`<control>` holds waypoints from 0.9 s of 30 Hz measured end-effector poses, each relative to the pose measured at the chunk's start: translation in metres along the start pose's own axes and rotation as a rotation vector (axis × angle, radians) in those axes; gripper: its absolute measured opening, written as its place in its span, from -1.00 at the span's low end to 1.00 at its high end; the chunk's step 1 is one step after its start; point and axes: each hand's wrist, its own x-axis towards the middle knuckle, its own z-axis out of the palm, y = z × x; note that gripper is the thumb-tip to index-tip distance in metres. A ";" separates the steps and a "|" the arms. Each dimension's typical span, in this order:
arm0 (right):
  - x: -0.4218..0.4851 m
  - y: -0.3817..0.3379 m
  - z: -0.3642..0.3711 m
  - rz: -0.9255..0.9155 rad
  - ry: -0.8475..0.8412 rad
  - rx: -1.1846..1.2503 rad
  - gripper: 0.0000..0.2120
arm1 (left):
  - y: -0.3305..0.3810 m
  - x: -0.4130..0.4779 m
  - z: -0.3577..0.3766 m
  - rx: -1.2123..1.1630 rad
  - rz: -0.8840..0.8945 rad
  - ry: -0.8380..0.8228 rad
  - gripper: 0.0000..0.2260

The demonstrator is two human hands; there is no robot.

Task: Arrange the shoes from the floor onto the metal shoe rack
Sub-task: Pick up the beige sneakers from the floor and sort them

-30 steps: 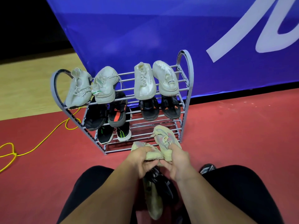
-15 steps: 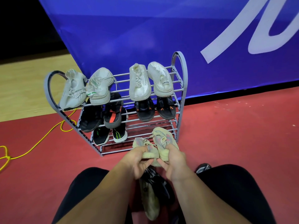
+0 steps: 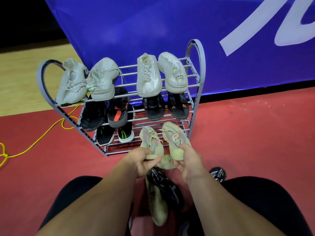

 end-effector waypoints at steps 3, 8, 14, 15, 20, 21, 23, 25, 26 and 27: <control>0.026 0.001 -0.002 0.001 0.006 -0.016 -0.75 | 0.001 0.024 0.002 -0.011 -0.007 0.012 -0.70; 0.072 0.010 -0.004 0.089 -0.017 0.025 -0.56 | 0.004 0.071 -0.001 -0.031 0.072 -0.032 -0.56; 0.117 0.016 0.007 0.108 -0.094 0.120 -0.57 | 0.023 0.129 -0.002 -0.117 0.137 -0.072 -0.46; 0.124 0.013 0.009 0.107 -0.119 0.127 -0.62 | 0.027 0.138 -0.001 -0.122 0.147 -0.087 -0.44; 0.165 -0.013 0.033 0.089 -0.200 0.131 -0.51 | 0.045 0.183 0.008 -0.135 0.182 -0.150 -0.46; 0.172 -0.020 0.040 0.077 -0.206 0.136 -0.45 | 0.048 0.191 0.011 -0.146 0.187 -0.150 -0.49; 0.188 -0.033 0.054 0.049 -0.197 0.142 -0.41 | 0.053 0.206 0.017 -0.182 0.192 -0.148 -0.56; 0.200 -0.041 0.063 0.033 -0.172 0.092 -0.43 | 0.054 0.219 0.022 -0.198 0.192 -0.130 -0.59; 0.204 -0.041 0.065 0.034 -0.152 0.037 -0.40 | 0.052 0.222 0.023 -0.183 0.192 -0.119 -0.58; 0.206 -0.039 0.065 0.032 -0.134 -0.034 -0.35 | 0.049 0.224 0.024 -0.163 0.191 -0.106 -0.55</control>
